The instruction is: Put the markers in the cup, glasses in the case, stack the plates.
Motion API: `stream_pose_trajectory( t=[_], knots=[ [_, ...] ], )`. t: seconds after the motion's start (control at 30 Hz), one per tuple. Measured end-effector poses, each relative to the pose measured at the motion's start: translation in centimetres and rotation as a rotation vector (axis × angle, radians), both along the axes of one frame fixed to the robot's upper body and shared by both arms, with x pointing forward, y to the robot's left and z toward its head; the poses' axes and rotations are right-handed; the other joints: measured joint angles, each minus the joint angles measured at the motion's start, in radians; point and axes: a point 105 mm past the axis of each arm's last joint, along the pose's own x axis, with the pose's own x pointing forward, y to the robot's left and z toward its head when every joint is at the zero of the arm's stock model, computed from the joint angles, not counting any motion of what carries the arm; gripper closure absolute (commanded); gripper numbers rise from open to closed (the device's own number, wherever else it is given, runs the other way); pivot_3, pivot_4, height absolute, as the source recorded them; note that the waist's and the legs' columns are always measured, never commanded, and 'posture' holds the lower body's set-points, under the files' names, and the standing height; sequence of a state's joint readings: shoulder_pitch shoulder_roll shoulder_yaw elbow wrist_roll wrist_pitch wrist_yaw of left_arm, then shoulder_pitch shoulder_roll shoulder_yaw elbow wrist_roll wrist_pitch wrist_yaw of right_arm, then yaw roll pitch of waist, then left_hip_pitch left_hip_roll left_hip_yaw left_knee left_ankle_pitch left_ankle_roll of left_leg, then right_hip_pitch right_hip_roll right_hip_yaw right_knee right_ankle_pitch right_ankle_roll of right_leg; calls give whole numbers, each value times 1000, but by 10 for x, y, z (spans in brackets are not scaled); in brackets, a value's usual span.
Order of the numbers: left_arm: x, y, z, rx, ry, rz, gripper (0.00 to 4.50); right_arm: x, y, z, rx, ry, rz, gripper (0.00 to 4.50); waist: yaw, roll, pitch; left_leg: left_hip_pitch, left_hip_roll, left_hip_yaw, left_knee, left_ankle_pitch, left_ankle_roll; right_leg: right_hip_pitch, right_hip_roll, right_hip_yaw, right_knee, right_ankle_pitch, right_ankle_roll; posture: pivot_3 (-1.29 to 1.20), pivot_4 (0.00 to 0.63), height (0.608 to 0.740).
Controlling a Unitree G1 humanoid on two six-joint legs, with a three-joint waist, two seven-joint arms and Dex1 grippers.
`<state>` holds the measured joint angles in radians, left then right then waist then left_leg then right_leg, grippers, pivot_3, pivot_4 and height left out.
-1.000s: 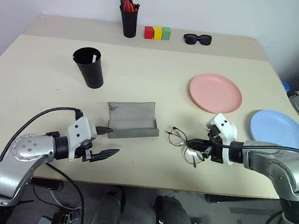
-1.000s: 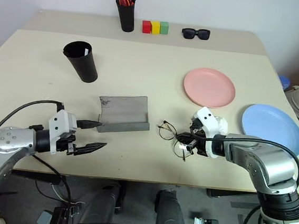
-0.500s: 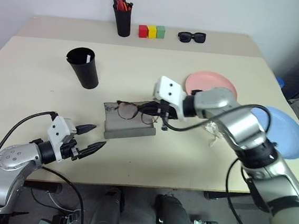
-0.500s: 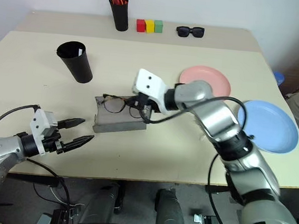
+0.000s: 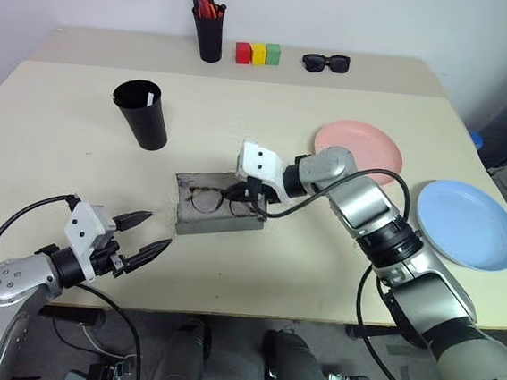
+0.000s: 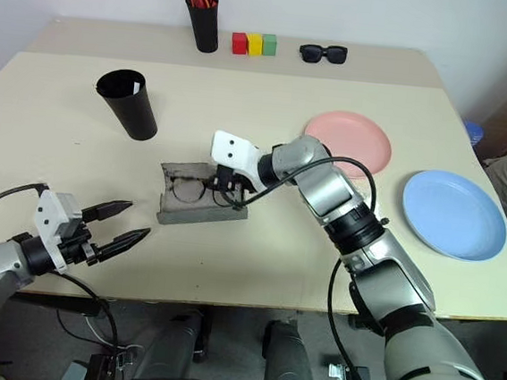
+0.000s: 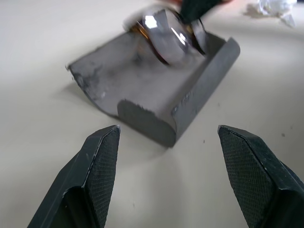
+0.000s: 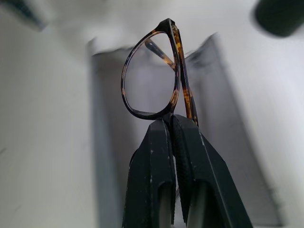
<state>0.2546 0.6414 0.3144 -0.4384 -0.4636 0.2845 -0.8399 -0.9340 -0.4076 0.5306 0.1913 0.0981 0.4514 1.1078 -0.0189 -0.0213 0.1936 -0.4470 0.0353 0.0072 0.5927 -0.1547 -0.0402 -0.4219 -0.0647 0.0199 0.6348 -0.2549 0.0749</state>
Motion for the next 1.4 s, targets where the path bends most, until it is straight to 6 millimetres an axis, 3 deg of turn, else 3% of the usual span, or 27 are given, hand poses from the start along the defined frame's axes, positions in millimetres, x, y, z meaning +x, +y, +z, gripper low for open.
stream_pose_trajectory(
  t=[0.1, 0.23, 0.33, 0.43, 0.6, 0.77, 0.93, 1.07, 1.2, 1.4],
  knots=[
    [3, 0, 3, -1, -5, 14, 1090, 1, -1, -2, -15, -7, -8, 3472, -1, 0, 0, 0, 0, 1, 0, 0, 0, -1, 0, 0, 0, 0, 0, 0, 150, 740],
    [12, -1, 14, -8, -24, 17, 1090, 3, 4, 4, 22, -12, -37, 1557, -1, 0, 0, 0, 0, 1, 0, 0, 1, -1, 1, 0, 1, 0, 0, 0, 150, 740],
    [20, -3, 24, -27, -37, 17, 1090, 4, 4, 15, 63, -37, -59, 1557, 0, 0, 0, 0, 0, 1, 0, 1, 1, -2, 1, 0, 1, 1, 0, 0, 150, 740],
    [35, -4, 38, -82, -49, 38, 1930, 2, 1, 27, 111, -67, -70, 1503, 8, 0, 0, 0, 0, 1, 1, 1, 1, -1, 2, -1, 1, 2, 2, 0, 150, 740],
    [82, -17, 57, -122, -42, 87, 4479, -15, -22, 31, 174, -94, -71, 1503, 17, -2, -1, 0, 0, 1, 5, 1, 1, 3, 2, -1, 0, 5, 9, 0, 150, 740],
    [137, -42, 62, -99, 33, 156, 4479, -32, -45, 23, 186, -123, -117, 1503, 8, -3, -1, 1, -1, 2, 7, 1, 1, 5, 3, 0, -1, 7, 13, 0, 150, 740],
    [161, -71, 55, -86, 164, 126, 4479, -44, -73, 14, 223, -131, -222, 1503, 3, -3, -1, 1, -1, 2, 5, 1, 2, 4, 3, 0, -1, 7, 16, 0, 150, 740],
    [162, -88, 39, 30, 277, 54, 4479, -54, -100, 6, 204, -149, -312, 1503, 7, -3, -1, 1, -1, 1, 4, 1, 2, 3, 4, 0, -1, 6, 17, 0, 150, 740],
    [155, -89, 26, 122, 385, -10, 4479, -56, -125, 3, 176, -165, -408, 1503, 1, -3, -1, 1, -1, 2, 5, 1, 1, 3, 4, 2, -1, 6, 16, 0, 150, 740],
    [136, -88, 28, 182, 380, -153, 4479, -54, -133, 6, 176, -196, -448, 1503, 3, -3, -1, 2, -1, 2, 5, 1, 1, 4, 3, 2, -1, 6, 15, 0, 150, 740]
  ],
)
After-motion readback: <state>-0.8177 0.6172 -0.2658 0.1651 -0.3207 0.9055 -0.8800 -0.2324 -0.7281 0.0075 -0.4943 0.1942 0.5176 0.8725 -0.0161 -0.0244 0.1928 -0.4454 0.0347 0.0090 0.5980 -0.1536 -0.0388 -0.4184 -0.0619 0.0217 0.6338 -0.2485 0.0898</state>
